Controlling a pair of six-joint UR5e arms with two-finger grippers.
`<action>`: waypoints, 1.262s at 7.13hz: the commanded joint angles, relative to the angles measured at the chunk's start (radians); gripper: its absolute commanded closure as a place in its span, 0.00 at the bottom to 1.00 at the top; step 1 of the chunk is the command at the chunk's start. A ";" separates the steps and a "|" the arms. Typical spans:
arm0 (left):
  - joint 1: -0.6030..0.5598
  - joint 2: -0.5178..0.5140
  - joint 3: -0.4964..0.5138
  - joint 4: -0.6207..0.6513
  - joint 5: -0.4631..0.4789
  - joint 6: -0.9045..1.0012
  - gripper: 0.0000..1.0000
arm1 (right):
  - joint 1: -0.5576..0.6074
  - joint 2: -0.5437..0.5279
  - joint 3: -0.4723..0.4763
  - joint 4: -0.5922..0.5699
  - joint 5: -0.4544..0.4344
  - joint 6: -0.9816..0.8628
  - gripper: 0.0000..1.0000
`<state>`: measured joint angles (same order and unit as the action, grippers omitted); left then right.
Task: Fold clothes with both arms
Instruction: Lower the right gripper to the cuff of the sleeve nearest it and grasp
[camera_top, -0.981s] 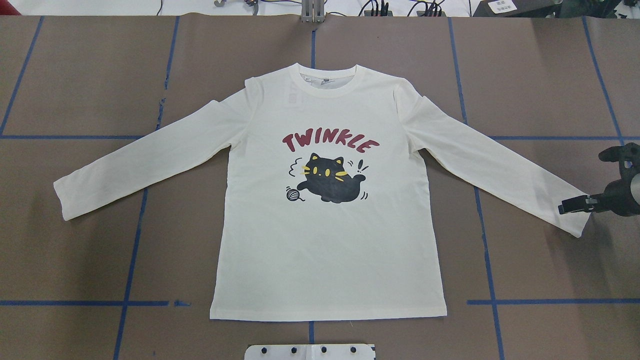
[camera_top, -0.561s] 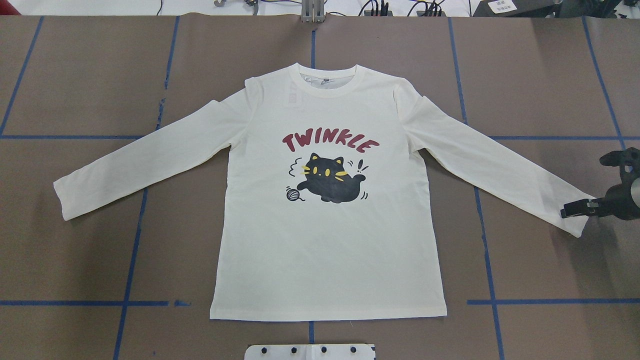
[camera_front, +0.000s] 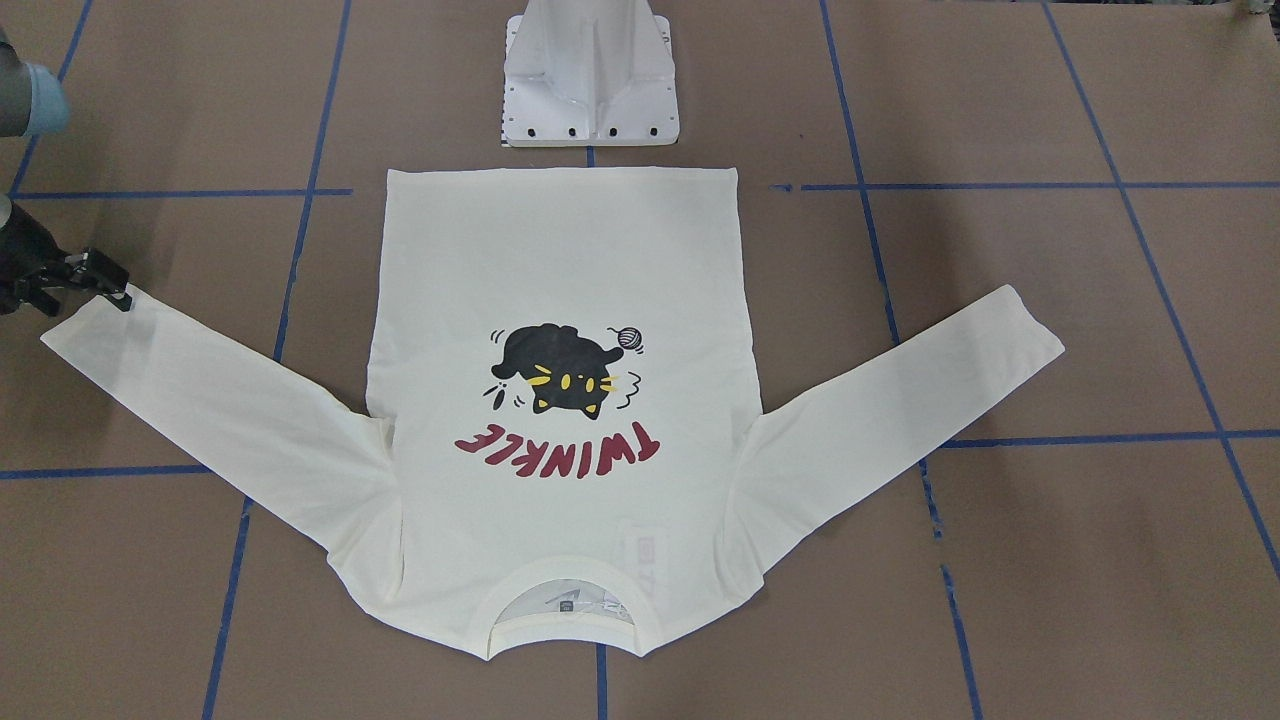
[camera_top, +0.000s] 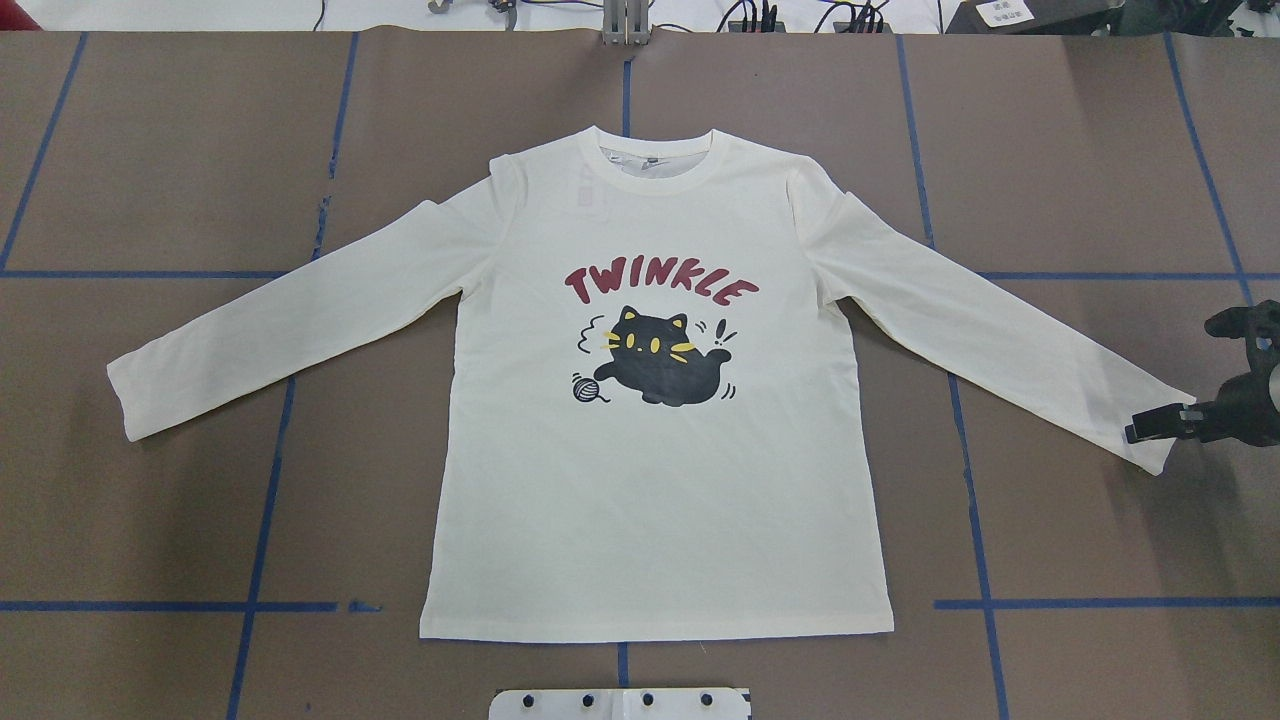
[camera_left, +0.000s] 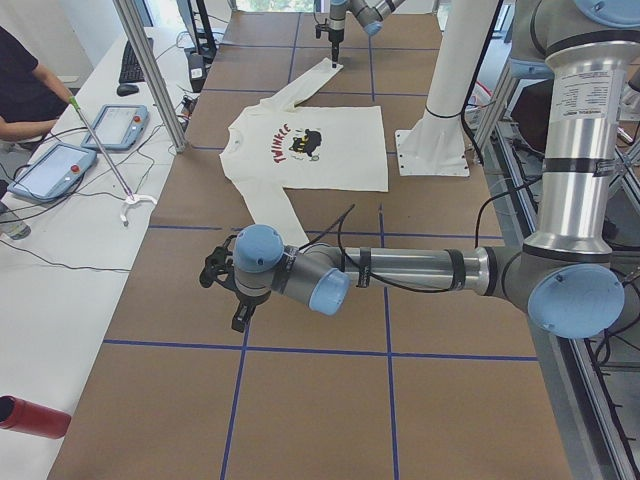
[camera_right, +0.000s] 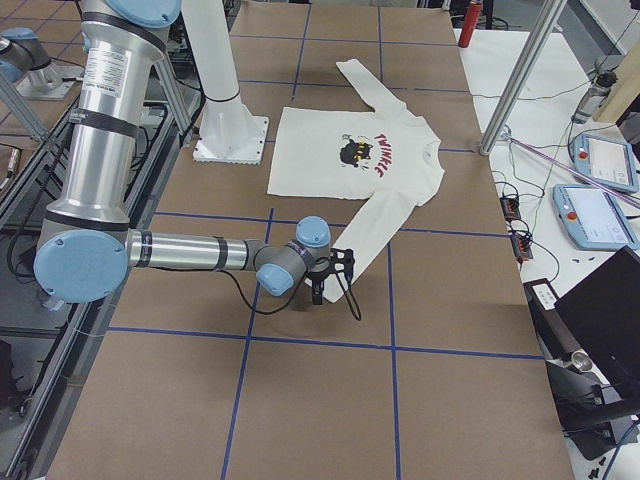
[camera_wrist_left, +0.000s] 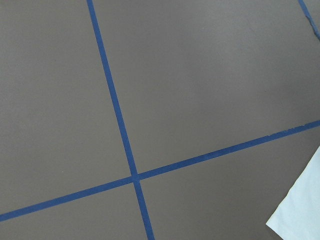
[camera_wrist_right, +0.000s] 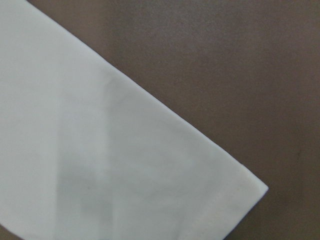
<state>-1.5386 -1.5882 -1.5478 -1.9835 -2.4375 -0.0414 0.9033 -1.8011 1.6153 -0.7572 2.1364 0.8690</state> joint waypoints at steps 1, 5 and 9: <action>0.000 0.001 0.000 0.000 0.000 0.000 0.00 | 0.006 -0.001 0.000 -0.002 0.000 0.001 0.00; 0.000 0.002 0.000 0.000 -0.002 0.000 0.00 | 0.006 0.000 -0.006 -0.011 -0.010 0.001 0.08; -0.002 0.001 -0.002 0.000 -0.002 0.000 0.00 | 0.009 0.002 -0.003 -0.016 0.002 -0.001 0.87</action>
<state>-1.5390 -1.5864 -1.5492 -1.9834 -2.4390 -0.0414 0.9102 -1.7999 1.6092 -0.7714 2.1357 0.8695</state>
